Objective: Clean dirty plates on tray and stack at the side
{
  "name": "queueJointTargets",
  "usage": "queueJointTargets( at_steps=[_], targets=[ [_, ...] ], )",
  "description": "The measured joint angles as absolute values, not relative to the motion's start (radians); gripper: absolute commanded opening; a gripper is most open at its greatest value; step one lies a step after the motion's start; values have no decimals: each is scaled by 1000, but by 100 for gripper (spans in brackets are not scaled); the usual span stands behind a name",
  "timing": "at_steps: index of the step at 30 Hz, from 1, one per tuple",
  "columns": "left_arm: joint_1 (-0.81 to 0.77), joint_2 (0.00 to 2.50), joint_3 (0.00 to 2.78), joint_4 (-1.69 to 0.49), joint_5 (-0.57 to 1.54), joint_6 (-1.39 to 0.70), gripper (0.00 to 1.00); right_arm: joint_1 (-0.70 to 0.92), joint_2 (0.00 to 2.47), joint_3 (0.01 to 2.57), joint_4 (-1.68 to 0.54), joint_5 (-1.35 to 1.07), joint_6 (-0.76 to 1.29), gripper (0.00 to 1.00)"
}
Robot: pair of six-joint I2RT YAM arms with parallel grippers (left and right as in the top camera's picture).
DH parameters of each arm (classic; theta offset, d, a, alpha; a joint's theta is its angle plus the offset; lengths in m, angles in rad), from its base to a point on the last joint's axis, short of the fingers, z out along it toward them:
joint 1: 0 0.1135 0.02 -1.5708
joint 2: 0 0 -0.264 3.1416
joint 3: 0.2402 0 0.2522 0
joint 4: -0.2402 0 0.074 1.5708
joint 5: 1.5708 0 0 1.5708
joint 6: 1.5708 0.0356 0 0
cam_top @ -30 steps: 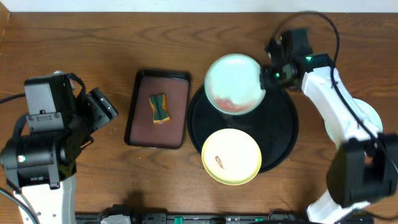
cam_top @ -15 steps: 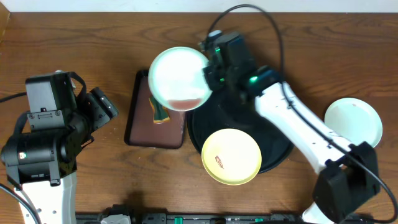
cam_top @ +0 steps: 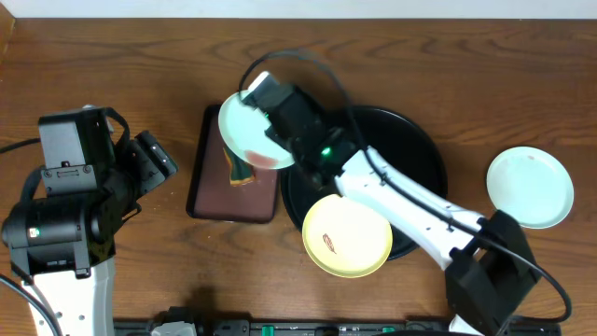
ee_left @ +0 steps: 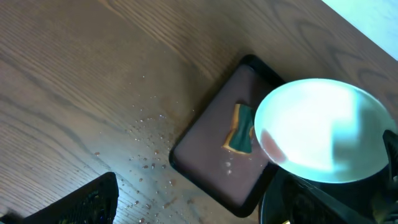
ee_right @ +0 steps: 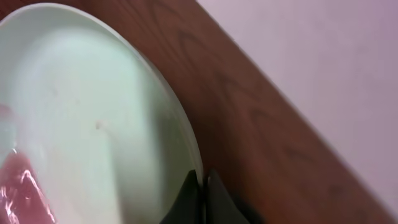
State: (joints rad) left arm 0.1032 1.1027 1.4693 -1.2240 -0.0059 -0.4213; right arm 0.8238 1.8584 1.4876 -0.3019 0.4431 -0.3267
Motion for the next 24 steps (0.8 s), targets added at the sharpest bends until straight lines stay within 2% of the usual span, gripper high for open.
queueJointTargets(
  at_steps=[12, 24],
  targets=[
    [103, 1103, 1469, -1224, -6, -421, 85, 987, 1858, 1488, -177, 702, -730, 1],
    [103, 1103, 1469, -1224, -6, -421, 85, 999, 1858, 1488, -160, 757, -818, 1]
  ],
)
